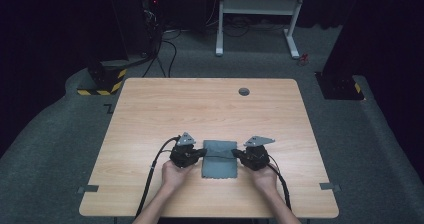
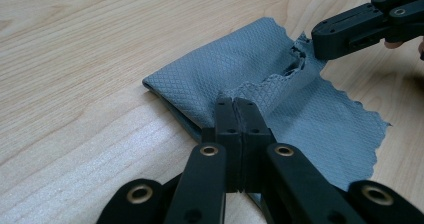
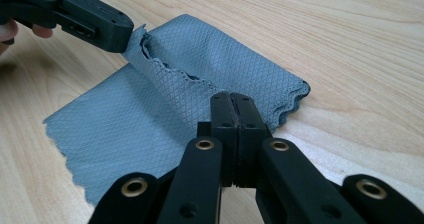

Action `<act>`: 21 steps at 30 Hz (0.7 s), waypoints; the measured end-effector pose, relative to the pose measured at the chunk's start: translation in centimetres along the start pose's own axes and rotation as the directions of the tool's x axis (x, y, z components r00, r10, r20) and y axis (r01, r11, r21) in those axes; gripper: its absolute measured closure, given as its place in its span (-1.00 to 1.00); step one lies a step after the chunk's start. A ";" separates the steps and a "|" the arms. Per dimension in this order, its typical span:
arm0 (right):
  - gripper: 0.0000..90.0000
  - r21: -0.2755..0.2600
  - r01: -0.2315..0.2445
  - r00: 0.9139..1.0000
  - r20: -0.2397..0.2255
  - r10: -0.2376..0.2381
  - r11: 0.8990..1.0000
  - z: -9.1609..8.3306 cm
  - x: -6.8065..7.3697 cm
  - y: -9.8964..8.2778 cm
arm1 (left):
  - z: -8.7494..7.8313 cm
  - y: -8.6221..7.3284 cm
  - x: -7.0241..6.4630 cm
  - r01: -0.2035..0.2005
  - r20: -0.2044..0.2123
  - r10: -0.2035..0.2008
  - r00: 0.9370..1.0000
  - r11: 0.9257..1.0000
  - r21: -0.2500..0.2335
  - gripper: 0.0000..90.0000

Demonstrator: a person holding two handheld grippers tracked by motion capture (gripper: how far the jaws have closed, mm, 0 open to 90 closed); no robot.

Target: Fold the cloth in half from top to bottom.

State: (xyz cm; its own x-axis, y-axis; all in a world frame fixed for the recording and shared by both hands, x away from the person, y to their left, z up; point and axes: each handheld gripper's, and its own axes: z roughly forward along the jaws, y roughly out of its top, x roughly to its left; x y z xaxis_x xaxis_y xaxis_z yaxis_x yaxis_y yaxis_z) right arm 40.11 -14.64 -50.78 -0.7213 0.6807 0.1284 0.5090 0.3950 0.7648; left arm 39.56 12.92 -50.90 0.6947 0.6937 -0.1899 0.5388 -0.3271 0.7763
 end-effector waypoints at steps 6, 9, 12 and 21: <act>0.99 0.000 0.000 1.000 -0.013 0.000 1.000 -0.3 0.3 -0.3 | -0.4 -0.4 -0.3 0.011 0.006 -0.011 1.000 1.000 -0.011 0.99; 0.99 -0.003 0.008 1.000 -0.018 -0.008 1.000 -0.4 0.5 -0.3 | -0.6 -0.5 -0.3 0.010 0.005 -0.010 1.000 1.000 -0.015 0.99; 0.99 -0.002 0.006 1.000 -0.022 -0.006 1.000 -0.5 0.7 -0.5 | -0.6 -0.6 -0.4 -0.005 0.003 0.005 1.000 1.000 -0.013 0.99; 0.99 -0.002 0.008 1.000 -0.029 -0.008 1.000 -0.8 0.9 -1.2 | -0.8 -1.1 -1.1 -0.011 0.017 0.011 1.000 1.000 -0.018 0.99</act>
State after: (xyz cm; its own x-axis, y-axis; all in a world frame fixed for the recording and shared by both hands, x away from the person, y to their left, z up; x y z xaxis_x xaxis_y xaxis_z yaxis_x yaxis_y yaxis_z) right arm 38.46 -15.05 -51.09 -0.7387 0.6593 0.1400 0.5017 0.3992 0.7674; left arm 37.81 13.05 -51.10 0.7088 0.6789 -0.1916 0.5225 -0.3228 0.7892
